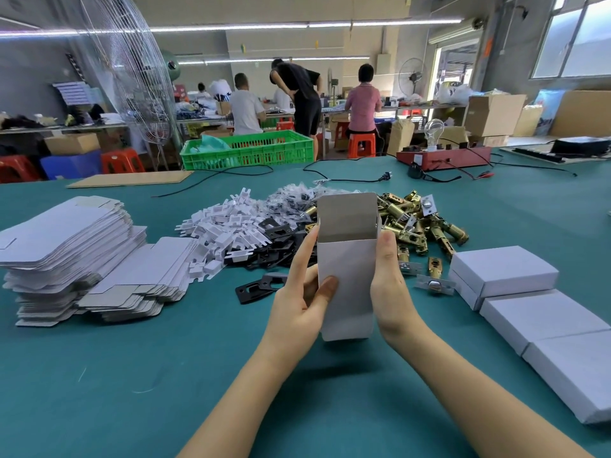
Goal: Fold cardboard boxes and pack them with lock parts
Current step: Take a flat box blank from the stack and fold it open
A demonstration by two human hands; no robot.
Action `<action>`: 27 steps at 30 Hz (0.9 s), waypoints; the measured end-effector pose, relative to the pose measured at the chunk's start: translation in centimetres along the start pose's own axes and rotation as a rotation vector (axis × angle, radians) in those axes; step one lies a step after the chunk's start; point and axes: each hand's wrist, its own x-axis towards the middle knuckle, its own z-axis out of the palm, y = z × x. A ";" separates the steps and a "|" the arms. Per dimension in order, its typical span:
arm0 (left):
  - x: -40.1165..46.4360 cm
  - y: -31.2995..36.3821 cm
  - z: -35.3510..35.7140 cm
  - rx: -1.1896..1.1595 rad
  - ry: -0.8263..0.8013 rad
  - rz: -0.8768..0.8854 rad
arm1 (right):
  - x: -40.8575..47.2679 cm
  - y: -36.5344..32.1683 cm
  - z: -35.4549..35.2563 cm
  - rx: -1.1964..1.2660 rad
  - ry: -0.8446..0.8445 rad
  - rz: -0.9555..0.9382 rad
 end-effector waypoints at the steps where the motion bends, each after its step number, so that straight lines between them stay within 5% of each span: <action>1: 0.0 0.1 0.0 0.001 0.004 -0.003 | 0.0 -0.1 0.0 0.017 -0.008 0.042; 27: 0.3 0.4 -0.4 0.010 0.038 -0.046 | 0.3 -1.7 -0.2 0.204 -0.106 0.251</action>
